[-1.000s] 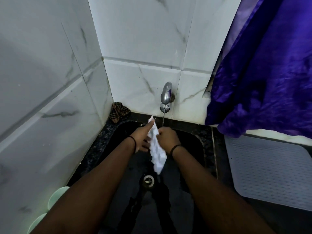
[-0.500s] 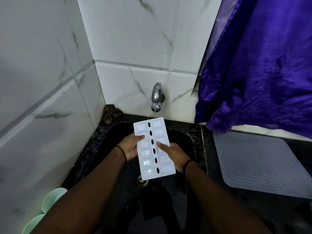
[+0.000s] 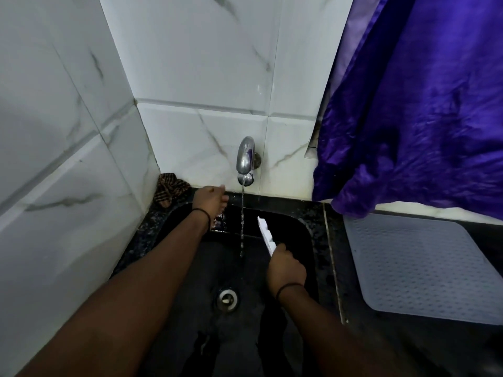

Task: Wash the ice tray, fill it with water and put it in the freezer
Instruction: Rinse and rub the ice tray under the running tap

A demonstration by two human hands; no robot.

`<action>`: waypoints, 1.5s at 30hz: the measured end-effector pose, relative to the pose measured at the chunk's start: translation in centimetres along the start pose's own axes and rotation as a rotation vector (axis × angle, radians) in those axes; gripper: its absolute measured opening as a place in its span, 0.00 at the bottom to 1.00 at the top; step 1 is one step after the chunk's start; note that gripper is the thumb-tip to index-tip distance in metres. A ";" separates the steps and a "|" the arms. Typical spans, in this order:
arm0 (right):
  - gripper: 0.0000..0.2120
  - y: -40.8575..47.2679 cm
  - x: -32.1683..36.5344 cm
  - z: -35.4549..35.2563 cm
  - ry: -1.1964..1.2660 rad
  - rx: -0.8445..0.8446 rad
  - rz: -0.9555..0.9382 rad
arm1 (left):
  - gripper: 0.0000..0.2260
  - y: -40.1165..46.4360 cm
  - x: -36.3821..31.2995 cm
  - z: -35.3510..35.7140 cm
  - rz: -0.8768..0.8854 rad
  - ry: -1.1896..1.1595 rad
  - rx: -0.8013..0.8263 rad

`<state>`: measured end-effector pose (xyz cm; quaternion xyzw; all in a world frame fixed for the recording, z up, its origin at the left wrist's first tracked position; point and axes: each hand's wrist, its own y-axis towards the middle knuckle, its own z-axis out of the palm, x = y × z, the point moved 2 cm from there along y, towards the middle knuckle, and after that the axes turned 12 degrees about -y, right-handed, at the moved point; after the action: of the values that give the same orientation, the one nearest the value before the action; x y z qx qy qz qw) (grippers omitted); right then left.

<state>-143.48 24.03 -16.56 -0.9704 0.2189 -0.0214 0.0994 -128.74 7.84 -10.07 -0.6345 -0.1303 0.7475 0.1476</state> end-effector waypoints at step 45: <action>0.14 -3.3 -2.1 -0.9 0.054 -0.005 0.001 | 0.11 -5.5 7.2 -6.0 -0.307 0.499 0.049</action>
<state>-144.05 27.64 -15.02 -0.9696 0.2222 -0.0472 0.0912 -123.58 15.79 -15.50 -0.7678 -0.1664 0.5402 0.3016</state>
